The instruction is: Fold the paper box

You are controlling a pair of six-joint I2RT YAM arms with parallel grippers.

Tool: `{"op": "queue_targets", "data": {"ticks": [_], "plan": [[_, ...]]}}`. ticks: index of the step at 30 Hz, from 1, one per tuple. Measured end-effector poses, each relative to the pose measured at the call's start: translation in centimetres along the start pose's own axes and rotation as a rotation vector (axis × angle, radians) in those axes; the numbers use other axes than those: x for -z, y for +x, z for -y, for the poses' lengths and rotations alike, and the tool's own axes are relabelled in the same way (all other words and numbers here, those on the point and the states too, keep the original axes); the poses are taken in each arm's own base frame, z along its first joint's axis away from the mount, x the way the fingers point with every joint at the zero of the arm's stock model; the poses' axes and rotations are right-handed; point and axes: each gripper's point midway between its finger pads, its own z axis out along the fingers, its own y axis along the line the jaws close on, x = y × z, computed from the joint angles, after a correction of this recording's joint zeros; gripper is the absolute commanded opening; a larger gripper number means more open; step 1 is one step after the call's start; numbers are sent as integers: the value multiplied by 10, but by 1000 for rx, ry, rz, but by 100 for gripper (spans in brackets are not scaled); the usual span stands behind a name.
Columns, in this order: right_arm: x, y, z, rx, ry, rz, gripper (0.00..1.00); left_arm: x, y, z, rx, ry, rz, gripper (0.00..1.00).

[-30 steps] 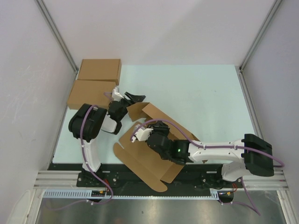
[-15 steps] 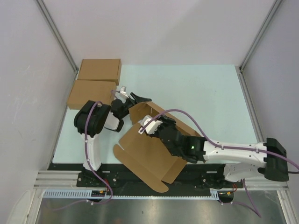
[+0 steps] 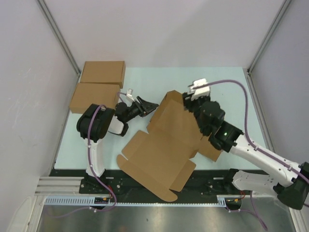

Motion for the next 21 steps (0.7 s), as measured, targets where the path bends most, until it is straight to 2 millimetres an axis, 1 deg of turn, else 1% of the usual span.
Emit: {"op": "queue_targets", "data": {"ticks": [2,3,5,7,8,10,11,12,13,15,18,19,20,21], "plan": [[-17,10,39,-75,106,-33,58,-1,2,1,-2,3,-6,61],[-23,15,56,-106,149,-45,58,-1,3,2,-2,5,-10,61],[-38,31,94,-181,238,-86,59,-2,5,3,-3,9,-15,61],[-48,52,121,-255,289,-133,61,-3,7,4,-4,11,-19,61],[-51,63,129,-282,304,-158,63,-3,7,4,-5,12,-20,61],[-59,87,139,-348,294,-222,66,-3,8,4,-5,12,-21,61],[-62,98,136,-390,272,-254,69,-3,7,4,-5,12,-20,61],[-65,113,143,-411,283,-292,70,-3,7,4,-5,12,-20,61],[-67,123,145,-442,277,-320,70,-3,7,4,-5,12,-20,61],[-69,150,150,-516,269,-398,73,-3,8,4,-5,12,-20,61],[-63,184,158,-614,292,-507,76,-3,7,4,-5,12,-19,62],[-59,191,158,-642,297,-536,78,-3,7,4,-5,12,-19,62],[-57,194,158,-656,298,-551,86,-3,7,4,-6,11,-18,62],[-55,197,156,-673,293,-567,91,-3,7,4,-6,11,-18,62]]}}
